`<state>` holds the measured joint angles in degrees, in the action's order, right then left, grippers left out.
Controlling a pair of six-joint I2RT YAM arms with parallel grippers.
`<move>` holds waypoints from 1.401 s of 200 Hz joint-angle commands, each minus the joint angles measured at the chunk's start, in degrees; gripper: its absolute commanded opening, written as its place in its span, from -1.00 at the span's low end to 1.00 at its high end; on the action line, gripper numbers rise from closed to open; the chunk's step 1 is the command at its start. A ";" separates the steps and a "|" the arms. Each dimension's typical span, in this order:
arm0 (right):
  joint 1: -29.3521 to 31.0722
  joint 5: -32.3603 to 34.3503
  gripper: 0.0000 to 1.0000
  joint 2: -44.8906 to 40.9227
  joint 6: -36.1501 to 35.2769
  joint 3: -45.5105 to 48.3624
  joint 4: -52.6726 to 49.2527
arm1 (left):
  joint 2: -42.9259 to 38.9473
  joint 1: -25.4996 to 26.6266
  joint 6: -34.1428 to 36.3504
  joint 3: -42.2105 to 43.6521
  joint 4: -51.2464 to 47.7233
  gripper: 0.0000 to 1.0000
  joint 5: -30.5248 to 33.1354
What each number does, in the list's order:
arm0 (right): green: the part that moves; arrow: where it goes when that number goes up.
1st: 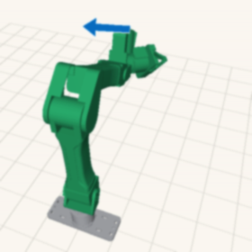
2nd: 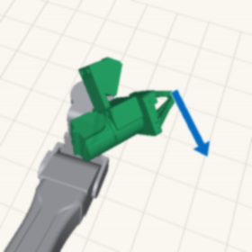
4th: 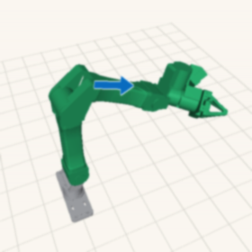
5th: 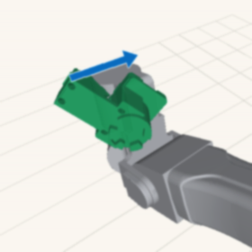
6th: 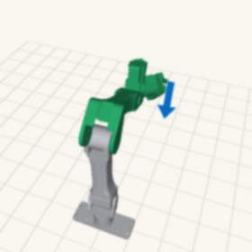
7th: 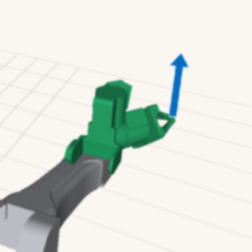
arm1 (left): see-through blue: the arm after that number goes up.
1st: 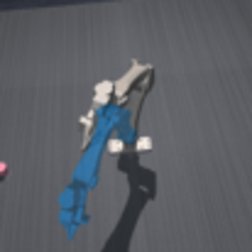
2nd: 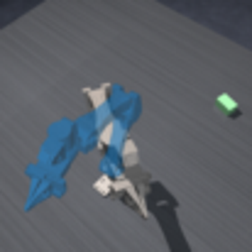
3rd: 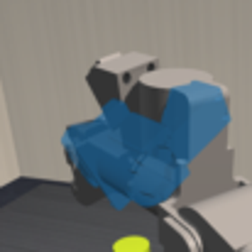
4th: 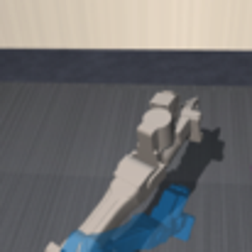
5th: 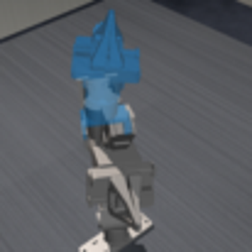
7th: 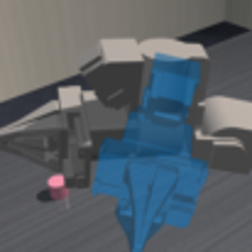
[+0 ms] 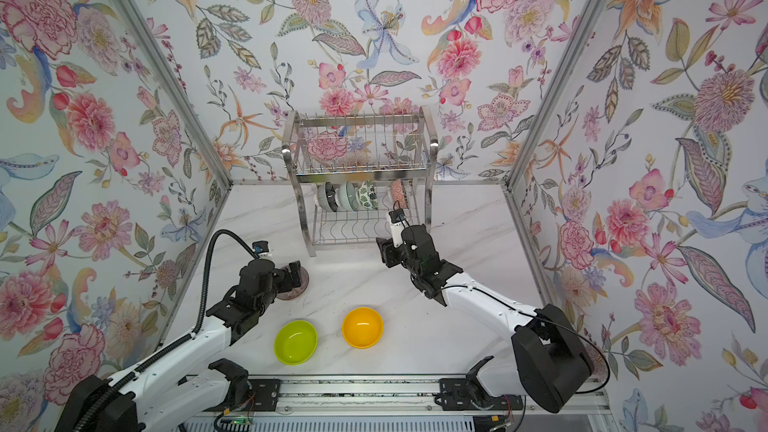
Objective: Load the bowls into the dish rack
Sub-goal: 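Swing the right gripper toward the table center while the left gripper hovers, then move the right gripper down over the yellow bowl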
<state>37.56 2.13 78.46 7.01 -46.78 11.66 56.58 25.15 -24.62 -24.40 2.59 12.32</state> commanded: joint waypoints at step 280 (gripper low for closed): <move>13.15 -15.35 0.09 14.87 -15.27 -17.37 -45.45 | 2.52 0.34 -1.33 1.87 5.20 0.95 -3.35</move>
<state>50.09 -14.24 91.20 -6.90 -62.92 -28.91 58.87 25.15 -25.61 -23.31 6.72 9.82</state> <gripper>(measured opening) 0.546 0.975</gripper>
